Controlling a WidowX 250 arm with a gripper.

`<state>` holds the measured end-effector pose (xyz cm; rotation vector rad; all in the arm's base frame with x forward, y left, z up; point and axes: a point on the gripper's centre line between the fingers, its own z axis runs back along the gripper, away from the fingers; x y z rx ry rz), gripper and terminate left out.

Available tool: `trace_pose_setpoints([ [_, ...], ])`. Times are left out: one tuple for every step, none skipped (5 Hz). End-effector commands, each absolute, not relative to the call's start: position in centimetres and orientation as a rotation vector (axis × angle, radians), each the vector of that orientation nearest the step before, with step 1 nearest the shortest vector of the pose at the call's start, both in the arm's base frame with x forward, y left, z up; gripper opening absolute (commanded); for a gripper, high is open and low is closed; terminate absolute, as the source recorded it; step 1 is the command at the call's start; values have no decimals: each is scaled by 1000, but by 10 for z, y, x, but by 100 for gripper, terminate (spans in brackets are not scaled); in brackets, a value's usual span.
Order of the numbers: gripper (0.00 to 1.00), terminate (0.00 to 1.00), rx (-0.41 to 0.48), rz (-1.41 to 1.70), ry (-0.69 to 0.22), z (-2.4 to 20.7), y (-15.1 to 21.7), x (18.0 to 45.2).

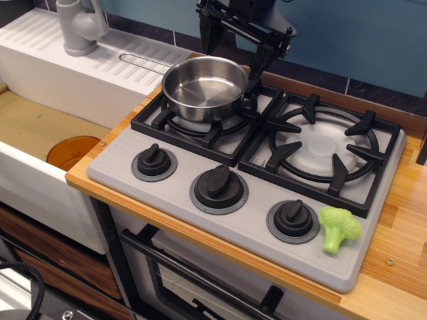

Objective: Put pot or pan on stove and put cauliflower in pot or pan

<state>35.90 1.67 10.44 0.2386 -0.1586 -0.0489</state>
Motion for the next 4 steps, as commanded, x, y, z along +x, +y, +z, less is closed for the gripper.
trace_pose_setpoints([
  [100, 0, 239, -49, -159, 104, 17, 359],
  [100, 0, 265, -39, -214, 79, 15, 358],
  [100, 0, 263, -23, -226, 62, 10, 356],
  [100, 0, 271, -16, -242, 46, 4, 354],
])
